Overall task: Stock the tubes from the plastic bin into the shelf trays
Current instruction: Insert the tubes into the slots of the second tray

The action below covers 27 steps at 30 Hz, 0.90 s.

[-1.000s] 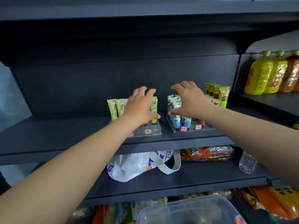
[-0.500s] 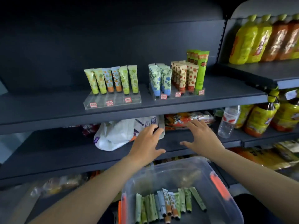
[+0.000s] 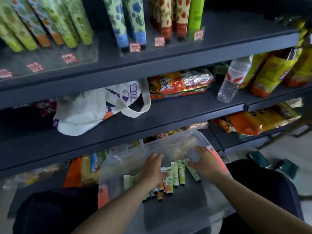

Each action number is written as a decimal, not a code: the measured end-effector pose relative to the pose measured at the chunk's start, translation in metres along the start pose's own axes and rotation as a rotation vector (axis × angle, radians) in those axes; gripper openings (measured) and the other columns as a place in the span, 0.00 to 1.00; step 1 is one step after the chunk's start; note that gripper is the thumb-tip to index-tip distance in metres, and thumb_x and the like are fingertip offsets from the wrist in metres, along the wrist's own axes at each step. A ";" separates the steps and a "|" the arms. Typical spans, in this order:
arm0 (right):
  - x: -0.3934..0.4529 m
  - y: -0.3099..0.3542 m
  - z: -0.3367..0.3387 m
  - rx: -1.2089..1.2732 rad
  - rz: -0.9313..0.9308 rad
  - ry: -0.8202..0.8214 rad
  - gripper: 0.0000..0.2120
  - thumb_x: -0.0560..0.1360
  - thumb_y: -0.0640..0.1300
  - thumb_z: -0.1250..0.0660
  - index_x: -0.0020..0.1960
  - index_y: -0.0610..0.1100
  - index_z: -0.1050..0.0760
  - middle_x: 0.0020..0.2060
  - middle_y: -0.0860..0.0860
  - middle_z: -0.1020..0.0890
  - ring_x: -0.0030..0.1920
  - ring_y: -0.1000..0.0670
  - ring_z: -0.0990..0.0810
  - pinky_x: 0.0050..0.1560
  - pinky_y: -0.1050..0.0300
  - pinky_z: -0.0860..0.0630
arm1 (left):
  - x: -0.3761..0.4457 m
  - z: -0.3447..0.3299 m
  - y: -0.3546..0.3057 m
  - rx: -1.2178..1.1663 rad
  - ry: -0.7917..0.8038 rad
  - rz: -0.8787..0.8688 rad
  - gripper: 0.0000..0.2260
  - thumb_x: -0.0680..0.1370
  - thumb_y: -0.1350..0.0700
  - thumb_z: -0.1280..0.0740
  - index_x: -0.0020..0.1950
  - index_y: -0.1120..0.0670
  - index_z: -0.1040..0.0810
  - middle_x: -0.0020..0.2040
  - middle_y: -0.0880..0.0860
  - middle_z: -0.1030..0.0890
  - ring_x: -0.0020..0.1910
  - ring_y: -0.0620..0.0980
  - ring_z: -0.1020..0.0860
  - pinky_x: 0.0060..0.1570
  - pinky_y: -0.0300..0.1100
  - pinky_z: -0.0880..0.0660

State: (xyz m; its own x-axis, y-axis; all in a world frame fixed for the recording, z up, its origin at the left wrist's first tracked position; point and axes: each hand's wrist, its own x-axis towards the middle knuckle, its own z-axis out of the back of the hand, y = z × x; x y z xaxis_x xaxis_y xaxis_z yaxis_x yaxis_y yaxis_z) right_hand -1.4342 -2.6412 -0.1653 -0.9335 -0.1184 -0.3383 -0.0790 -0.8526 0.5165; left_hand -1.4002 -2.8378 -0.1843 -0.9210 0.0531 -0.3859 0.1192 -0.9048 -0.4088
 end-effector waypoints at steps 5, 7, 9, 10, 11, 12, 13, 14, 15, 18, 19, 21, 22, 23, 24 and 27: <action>0.022 -0.028 -0.055 0.182 -0.214 0.164 0.20 0.69 0.46 0.27 0.58 0.45 0.29 0.50 0.52 0.23 0.54 0.48 0.23 0.49 0.59 0.29 | 0.038 -0.044 0.004 -0.009 0.101 0.079 0.28 0.75 0.54 0.31 0.72 0.52 0.38 0.69 0.52 0.34 0.68 0.53 0.34 0.64 0.45 0.33; 0.031 -0.042 -0.076 0.209 -0.239 0.234 0.18 0.69 0.46 0.27 0.56 0.45 0.27 0.49 0.50 0.22 0.54 0.47 0.22 0.50 0.57 0.27 | 0.053 -0.057 0.009 -0.014 0.137 0.089 0.28 0.75 0.56 0.32 0.73 0.51 0.38 0.70 0.52 0.35 0.69 0.52 0.35 0.63 0.43 0.33; 0.036 -0.048 -0.088 0.185 -0.247 0.267 0.14 0.70 0.47 0.29 0.53 0.43 0.23 0.48 0.48 0.21 0.52 0.47 0.22 0.45 0.60 0.30 | 0.066 -0.066 0.015 -0.027 0.183 0.099 0.30 0.75 0.54 0.30 0.74 0.51 0.39 0.72 0.51 0.36 0.71 0.52 0.37 0.64 0.43 0.35; 0.038 -0.049 -0.090 0.165 -0.271 0.304 0.11 0.71 0.47 0.30 0.51 0.43 0.23 0.47 0.48 0.22 0.50 0.47 0.23 0.43 0.61 0.33 | 0.070 -0.070 0.018 -0.028 0.203 0.104 0.31 0.74 0.53 0.29 0.74 0.51 0.39 0.72 0.51 0.37 0.71 0.52 0.37 0.64 0.43 0.35; 0.040 -0.049 -0.092 0.153 -0.284 0.326 0.07 0.72 0.46 0.31 0.47 0.44 0.22 0.45 0.48 0.24 0.49 0.48 0.24 0.42 0.61 0.35 | 0.074 -0.075 0.021 -0.026 0.221 0.111 0.32 0.74 0.51 0.29 0.74 0.51 0.39 0.73 0.51 0.37 0.71 0.52 0.38 0.65 0.43 0.35; 0.044 -0.050 -0.097 0.169 -0.303 0.342 0.03 0.72 0.45 0.31 0.43 0.46 0.23 0.43 0.47 0.25 0.49 0.48 0.23 0.42 0.60 0.34 | 0.077 -0.079 0.024 -0.021 0.234 0.116 0.33 0.73 0.49 0.28 0.74 0.52 0.39 0.73 0.52 0.38 0.71 0.52 0.38 0.65 0.43 0.36; 0.046 -0.052 -0.103 0.188 -0.314 0.340 0.02 0.72 0.45 0.31 0.42 0.47 0.22 0.43 0.47 0.24 0.52 0.46 0.21 0.43 0.59 0.31 | 0.080 -0.083 0.026 -0.008 0.245 0.121 0.34 0.72 0.47 0.28 0.74 0.52 0.39 0.73 0.52 0.38 0.72 0.53 0.38 0.66 0.43 0.36; 0.047 -0.052 -0.108 0.224 -0.341 0.334 0.04 0.71 0.44 0.30 0.45 0.45 0.21 0.45 0.46 0.22 0.54 0.45 0.21 0.46 0.58 0.30 | 0.082 -0.087 0.028 0.018 0.257 0.124 0.35 0.72 0.46 0.28 0.74 0.53 0.39 0.74 0.53 0.39 0.72 0.53 0.39 0.67 0.44 0.37; 0.048 -0.052 -0.112 0.254 -0.359 0.309 0.08 0.71 0.44 0.30 0.50 0.43 0.19 0.48 0.45 0.19 0.56 0.44 0.21 0.47 0.58 0.30 | 0.085 -0.090 0.030 0.052 0.269 0.124 0.35 0.72 0.45 0.29 0.74 0.53 0.40 0.74 0.53 0.39 0.72 0.54 0.40 0.69 0.46 0.38; 0.052 -0.052 -0.121 0.312 -0.413 0.242 0.11 0.72 0.43 0.31 0.51 0.38 0.19 0.50 0.40 0.17 0.54 0.42 0.20 0.42 0.60 0.35 | 0.089 -0.096 0.033 0.132 0.289 0.095 0.32 0.73 0.44 0.30 0.73 0.51 0.38 0.72 0.52 0.37 0.71 0.54 0.40 0.68 0.47 0.42; 0.053 -0.050 -0.122 0.307 -0.424 0.226 0.11 0.72 0.43 0.32 0.50 0.37 0.19 0.49 0.40 0.17 0.53 0.42 0.20 0.40 0.59 0.34 | 0.090 -0.098 0.035 0.143 0.288 0.082 0.31 0.73 0.44 0.31 0.73 0.50 0.37 0.71 0.52 0.37 0.70 0.54 0.39 0.67 0.47 0.42; 0.056 -0.050 -0.123 0.290 -0.440 0.208 0.11 0.72 0.43 0.33 0.49 0.37 0.18 0.47 0.40 0.17 0.51 0.42 0.20 0.40 0.56 0.32 | 0.090 -0.102 0.036 0.160 0.292 0.075 0.30 0.73 0.44 0.31 0.72 0.49 0.36 0.69 0.51 0.36 0.69 0.54 0.39 0.65 0.47 0.42; 0.057 -0.050 -0.126 0.283 -0.445 0.204 0.10 0.73 0.43 0.34 0.49 0.37 0.18 0.46 0.41 0.17 0.50 0.43 0.20 0.39 0.56 0.32 | 0.090 -0.104 0.036 0.170 0.296 0.075 0.30 0.73 0.44 0.31 0.72 0.49 0.37 0.68 0.52 0.36 0.68 0.54 0.39 0.64 0.47 0.41; 0.057 -0.050 -0.126 0.277 -0.447 0.195 0.10 0.73 0.42 0.34 0.47 0.37 0.18 0.45 0.41 0.17 0.49 0.43 0.19 0.37 0.57 0.34 | 0.090 -0.105 0.036 0.178 0.300 0.077 0.30 0.73 0.44 0.31 0.72 0.48 0.37 0.67 0.52 0.37 0.68 0.54 0.39 0.64 0.47 0.41; 0.057 -0.050 -0.127 0.281 -0.454 0.191 0.10 0.73 0.42 0.34 0.47 0.37 0.18 0.45 0.41 0.17 0.49 0.43 0.19 0.36 0.59 0.35 | 0.090 -0.106 0.035 0.179 0.305 0.083 0.30 0.72 0.45 0.31 0.71 0.48 0.37 0.67 0.52 0.37 0.68 0.55 0.40 0.64 0.47 0.41; 0.058 -0.051 -0.129 0.290 -0.467 0.198 0.10 0.73 0.43 0.34 0.47 0.37 0.18 0.46 0.41 0.17 0.50 0.43 0.20 0.38 0.59 0.34 | 0.091 -0.109 0.036 0.137 0.309 0.092 0.30 0.71 0.46 0.29 0.70 0.48 0.36 0.67 0.51 0.37 0.68 0.54 0.40 0.63 0.46 0.41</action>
State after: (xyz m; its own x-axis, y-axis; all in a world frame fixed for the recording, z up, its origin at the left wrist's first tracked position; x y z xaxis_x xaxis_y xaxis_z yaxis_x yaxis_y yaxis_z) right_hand -1.4397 -2.6698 -0.3129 -0.6955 0.1199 -0.7085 -0.5854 -0.6663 0.4619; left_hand -1.4392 -2.8192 -0.3238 -0.7507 0.0751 -0.6563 0.1263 -0.9589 -0.2542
